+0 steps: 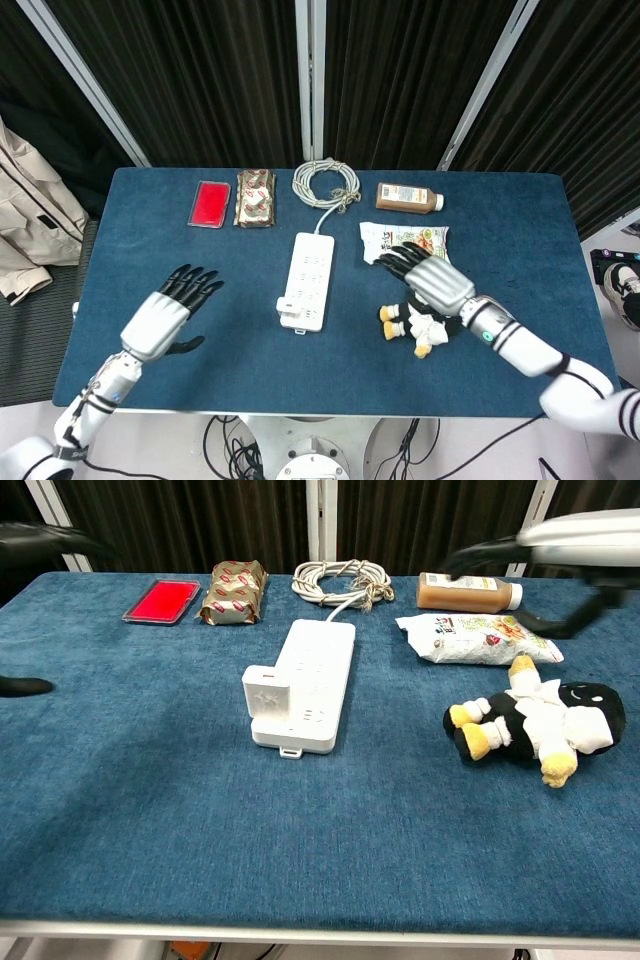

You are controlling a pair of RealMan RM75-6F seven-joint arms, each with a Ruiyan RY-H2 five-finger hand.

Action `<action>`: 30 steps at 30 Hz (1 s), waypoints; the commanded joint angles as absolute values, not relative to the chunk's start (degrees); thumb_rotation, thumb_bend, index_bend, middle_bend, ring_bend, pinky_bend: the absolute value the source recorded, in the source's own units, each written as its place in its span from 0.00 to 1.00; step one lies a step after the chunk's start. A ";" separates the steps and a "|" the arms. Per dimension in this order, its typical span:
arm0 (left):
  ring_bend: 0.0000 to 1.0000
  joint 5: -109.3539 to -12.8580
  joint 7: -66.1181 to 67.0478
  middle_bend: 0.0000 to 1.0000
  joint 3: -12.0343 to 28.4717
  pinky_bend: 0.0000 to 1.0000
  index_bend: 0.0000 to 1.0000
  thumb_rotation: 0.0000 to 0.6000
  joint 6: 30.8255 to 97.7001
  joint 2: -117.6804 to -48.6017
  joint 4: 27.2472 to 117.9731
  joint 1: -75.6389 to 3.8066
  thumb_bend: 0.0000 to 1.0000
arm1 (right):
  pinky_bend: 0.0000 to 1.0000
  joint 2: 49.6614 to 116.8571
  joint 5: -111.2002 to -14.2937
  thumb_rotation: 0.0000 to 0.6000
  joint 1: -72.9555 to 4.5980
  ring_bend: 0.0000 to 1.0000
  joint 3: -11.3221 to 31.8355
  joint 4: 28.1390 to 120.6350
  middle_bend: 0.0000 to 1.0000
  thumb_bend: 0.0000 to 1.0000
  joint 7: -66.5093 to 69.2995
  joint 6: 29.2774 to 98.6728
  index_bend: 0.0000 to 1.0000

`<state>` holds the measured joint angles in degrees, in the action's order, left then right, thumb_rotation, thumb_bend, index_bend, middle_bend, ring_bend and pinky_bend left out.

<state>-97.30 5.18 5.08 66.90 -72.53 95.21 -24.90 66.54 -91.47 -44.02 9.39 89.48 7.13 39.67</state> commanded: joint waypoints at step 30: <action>0.19 -86.21 -7.44 0.28 8.83 0.34 0.29 1.00 46.81 -92.76 75.12 -47.64 0.19 | 0.00 92.47 -83.26 1.00 -63.40 0.00 7.99 60.83 0.14 0.55 8.00 25.89 0.15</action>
<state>-86.29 -7.39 8.96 46.74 -92.62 75.26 -47.51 92.21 -83.08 -63.26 8.26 61.15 7.74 25.76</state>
